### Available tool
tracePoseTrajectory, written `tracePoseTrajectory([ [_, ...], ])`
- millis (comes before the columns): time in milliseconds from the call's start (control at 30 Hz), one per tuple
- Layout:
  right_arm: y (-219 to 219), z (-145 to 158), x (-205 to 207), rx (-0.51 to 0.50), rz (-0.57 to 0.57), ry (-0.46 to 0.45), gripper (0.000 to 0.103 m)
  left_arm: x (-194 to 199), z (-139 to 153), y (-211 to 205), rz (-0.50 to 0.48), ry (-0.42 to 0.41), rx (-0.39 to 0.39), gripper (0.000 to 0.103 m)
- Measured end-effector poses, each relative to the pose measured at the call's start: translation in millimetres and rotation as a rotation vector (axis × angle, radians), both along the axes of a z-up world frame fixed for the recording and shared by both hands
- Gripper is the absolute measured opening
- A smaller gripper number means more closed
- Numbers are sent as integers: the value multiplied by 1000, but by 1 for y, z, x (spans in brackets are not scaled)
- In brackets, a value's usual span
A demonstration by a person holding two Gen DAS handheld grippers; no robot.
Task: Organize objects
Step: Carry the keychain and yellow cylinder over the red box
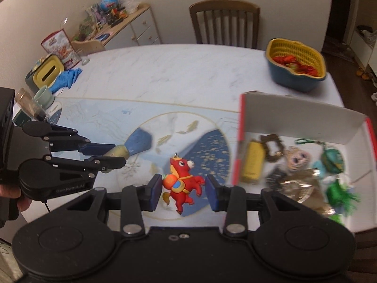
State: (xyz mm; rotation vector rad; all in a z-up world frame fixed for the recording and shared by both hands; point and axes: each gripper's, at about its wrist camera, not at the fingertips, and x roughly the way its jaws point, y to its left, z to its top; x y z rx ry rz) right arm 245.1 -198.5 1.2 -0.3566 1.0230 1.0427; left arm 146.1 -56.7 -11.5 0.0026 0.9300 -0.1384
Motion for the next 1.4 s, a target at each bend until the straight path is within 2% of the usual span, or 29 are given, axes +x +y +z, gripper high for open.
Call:
tracePoseTrajectory([
  [333,-57,9,43,17,-43,-43,38,39,18,-63,-78,-29,14,21],
  [733,-111,-1,96,-6,-75,-93,38,100,25,-126,-136,-39,35,21],
  [1133,-118,-18,147,-45,-71,-126,38,164,-12,-154,-106,45,68,21],
  [1400,-107,-49,162,-90,-36,-98,38,192,-41,-168,-116,98,80,21],
])
